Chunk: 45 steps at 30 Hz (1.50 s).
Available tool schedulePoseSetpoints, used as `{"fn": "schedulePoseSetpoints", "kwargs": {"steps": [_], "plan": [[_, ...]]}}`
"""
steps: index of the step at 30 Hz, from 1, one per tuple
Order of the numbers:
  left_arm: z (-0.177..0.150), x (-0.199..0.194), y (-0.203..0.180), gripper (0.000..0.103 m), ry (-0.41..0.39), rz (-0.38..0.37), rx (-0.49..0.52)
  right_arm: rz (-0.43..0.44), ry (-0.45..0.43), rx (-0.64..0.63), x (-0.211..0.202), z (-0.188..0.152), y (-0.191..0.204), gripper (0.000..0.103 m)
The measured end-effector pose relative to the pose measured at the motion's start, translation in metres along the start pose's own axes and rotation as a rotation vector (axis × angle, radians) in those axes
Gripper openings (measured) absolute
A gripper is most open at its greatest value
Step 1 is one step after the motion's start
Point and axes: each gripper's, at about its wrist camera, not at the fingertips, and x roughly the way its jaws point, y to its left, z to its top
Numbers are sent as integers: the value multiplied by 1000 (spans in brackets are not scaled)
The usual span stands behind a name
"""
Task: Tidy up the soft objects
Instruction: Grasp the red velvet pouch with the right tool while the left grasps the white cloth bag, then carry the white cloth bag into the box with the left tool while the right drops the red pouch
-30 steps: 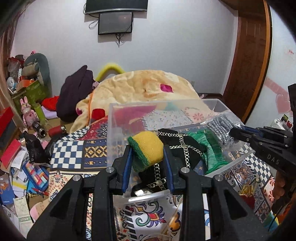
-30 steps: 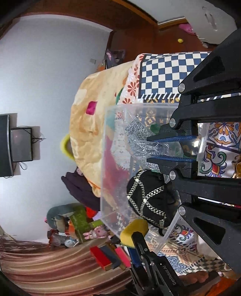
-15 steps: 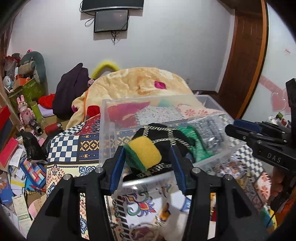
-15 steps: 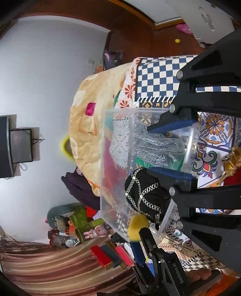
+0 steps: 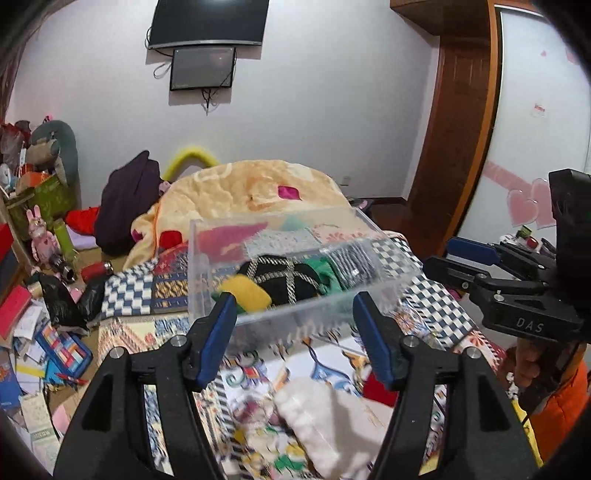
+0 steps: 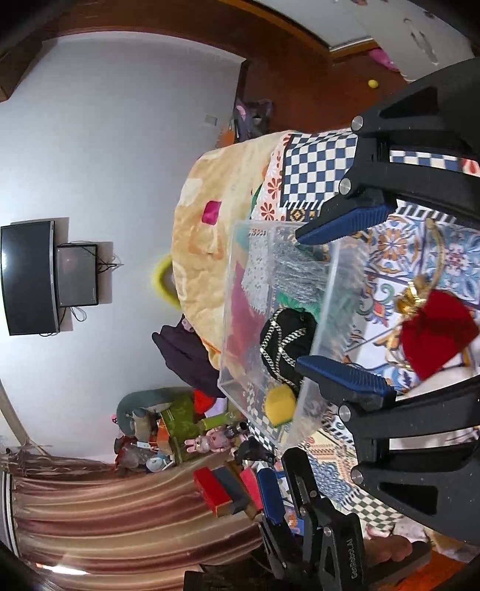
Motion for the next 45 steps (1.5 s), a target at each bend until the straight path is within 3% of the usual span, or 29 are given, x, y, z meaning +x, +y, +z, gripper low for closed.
{"fn": "schedulePoseSetpoints", "kwargs": {"steps": [20, 24, 29, 32, 33, 45], "plan": [[-85, 26, -10, 65, 220, -69, -69, 32, 252, 45, 44, -89, 4, 63], [-91, 32, -7, 51, 236, -82, -93, 48, 266, 59, 49, -93, 3, 62], [-91, 36, -9, 35, 235, -86, -84, 39, 249, 52, 50, -89, 4, 44], [-91, 39, -10, 25, 235, -94, -82, 25, 240, 50, 50, -87, 1, 25], [-90, 39, -10, 21, 232, -97, -85, 31, 239, 56, 50, -87, -1, 14], [-67, 14, -6, 15, 144, -97, -85, 65, 173, 68, 28, -77, -5, 9]]}}
